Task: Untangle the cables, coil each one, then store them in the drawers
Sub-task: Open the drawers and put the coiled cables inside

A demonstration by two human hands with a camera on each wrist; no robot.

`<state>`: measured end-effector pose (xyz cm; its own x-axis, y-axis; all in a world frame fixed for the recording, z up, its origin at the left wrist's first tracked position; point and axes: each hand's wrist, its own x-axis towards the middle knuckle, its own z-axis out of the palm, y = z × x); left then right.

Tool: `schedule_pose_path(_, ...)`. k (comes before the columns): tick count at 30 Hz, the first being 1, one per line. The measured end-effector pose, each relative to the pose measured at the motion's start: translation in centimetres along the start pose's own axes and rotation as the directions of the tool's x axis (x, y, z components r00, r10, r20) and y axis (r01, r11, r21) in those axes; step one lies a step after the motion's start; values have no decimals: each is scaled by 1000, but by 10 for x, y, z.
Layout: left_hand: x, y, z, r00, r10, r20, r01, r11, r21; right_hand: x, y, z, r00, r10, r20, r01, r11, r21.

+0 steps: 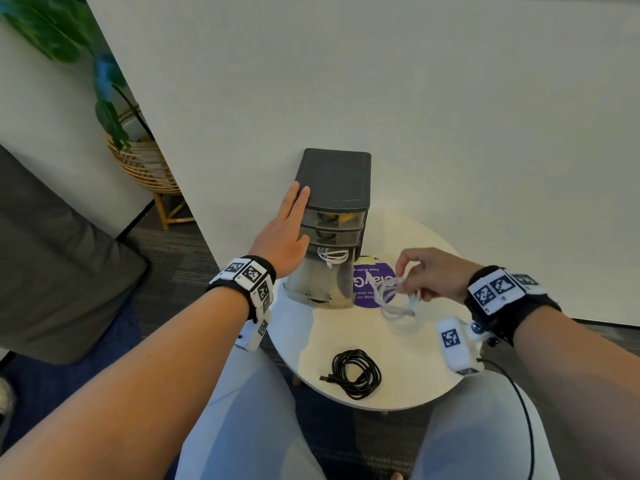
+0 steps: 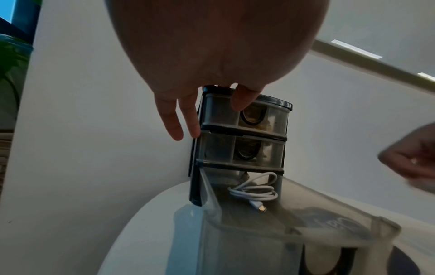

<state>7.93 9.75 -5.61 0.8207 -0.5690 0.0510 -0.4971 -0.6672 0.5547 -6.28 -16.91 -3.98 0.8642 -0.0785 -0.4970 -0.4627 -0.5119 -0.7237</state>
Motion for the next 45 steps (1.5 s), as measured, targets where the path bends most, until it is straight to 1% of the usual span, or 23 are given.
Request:
schedule_pose_path(2, 2, -1, -1, 999, 0, 34, 0, 1000, 6, 11, -17, 6, 996, -7, -91, 17, 994, 108)
schedule_pose_path(3, 2, -1, -2, 999, 0, 51, 0, 1000, 6, 17, -26, 14, 992, -5, -127, 20, 993, 119)
schedule_pose_path(7, 2, -1, -5, 997, -4, 80, 0, 999, 44, 47, -57, 57, 970, -2, -243, 14, 999, 48)
schedule_pose_path(9, 2, -3, -3, 996, 5, 85, -13, 996, 89, 63, -66, 76, 956, 34, -291, -22, 999, 44)
schedule_pose_path(11, 2, -6, -1, 994, 20, 104, -34, 991, 127, 78, -71, 87, 943, 69, -325, -75, 997, -8)
schedule_pose_path(13, 3, -10, 2, 990, 5, 143, -27, 988, 154, 89, -72, 95, 922, 97, -374, -113, 993, -20)
schedule_pose_path(15, 1, -17, 9, 975, -51, 218, 19, 989, 148, 98, -68, 100, 897, 123, -425, -133, 991, 7)
schedule_pose_path(17, -5, -27, 20, 952, -105, 289, 53, 982, 180, 99, -66, 102, 884, 142, -445, -134, 990, 49)
schedule_pose_path(18, -9, -32, 26, 947, -117, 298, 55, 976, 209, 99, -65, 103, 883, 142, -448, -124, 990, 69)
schedule_pose_path(19, -12, -36, 32, 950, -115, 291, 53, 976, 211, 99, -63, 103, 884, 136, -448, -112, 991, 80)
schedule_pose_path(21, -13, -40, 41, 959, -98, 266, 58, 986, 154, 100, -61, 103, 889, 109, -445, -82, 993, 80)
schedule_pose_path(24, -12, -41, 44, 954, -125, 272, 102, 990, 100, 101, -55, 104, 897, 75, -435, -36, 995, 97)
schedule_pose_path(29, -15, -42, 40, 962, -128, 239, 105, 989, 107, 92, -53, 99, 902, -68, -427, 57, 998, -38)
schedule_pose_path(31, -18, -41, 38, 973, -133, 190, 108, 985, 134, 83, -57, 89, 902, -108, -417, 82, 993, -80)
schedule_pose_path(33, -21, -36, 34, 991, -116, 72, 105, 984, 142, 69, -58, 78, 919, -157, -362, 94, 978, -186)
schedule_pose_path(34, -22, -34, 33, 994, -107, 15, 104, 984, 148, 60, -58, 73, 938, -174, -300, 101, 964, -245)
schedule_pose_path(35, -22, -31, 31, 995, -97, -19, 99, 981, 165, 49, -58, 69, 962, -176, -210, 110, 950, -294)
schedule_pose_path(36, -22, -27, 29, 996, -83, -24, 86, 978, 190, 39, -57, 67, 983, -156, -96, 116, 935, -335)
schedule_pose_path(37, -21, -24, 28, 997, -75, -1, 73, 974, 213, 29, -56, 68, 992, -123, 26, 124, 915, -384)
schedule_pose_path(38, -21, -20, 28, 997, -71, 38, 60, 971, 232, 22, -54, 70, 986, -81, 143, 138, 883, -448)
schedule_pose_path(40, -22, -14, 30, 991, -73, 113, 40, 960, 275, 13, -48, 79, 951, 29, 307, 158, 809, -566)
schedule_pose_path(42, -23, -10, 33, 986, -80, 144, 31, 949, 314, 8, -41, 91, 919, 110, 380, 167, 762, -626)
schedule_pose_path(45, -29, -7, 36, 982, -98, 162, 44, 950, 308, 1, -31, 108, 914, 120, 388, 201, 695, -690)
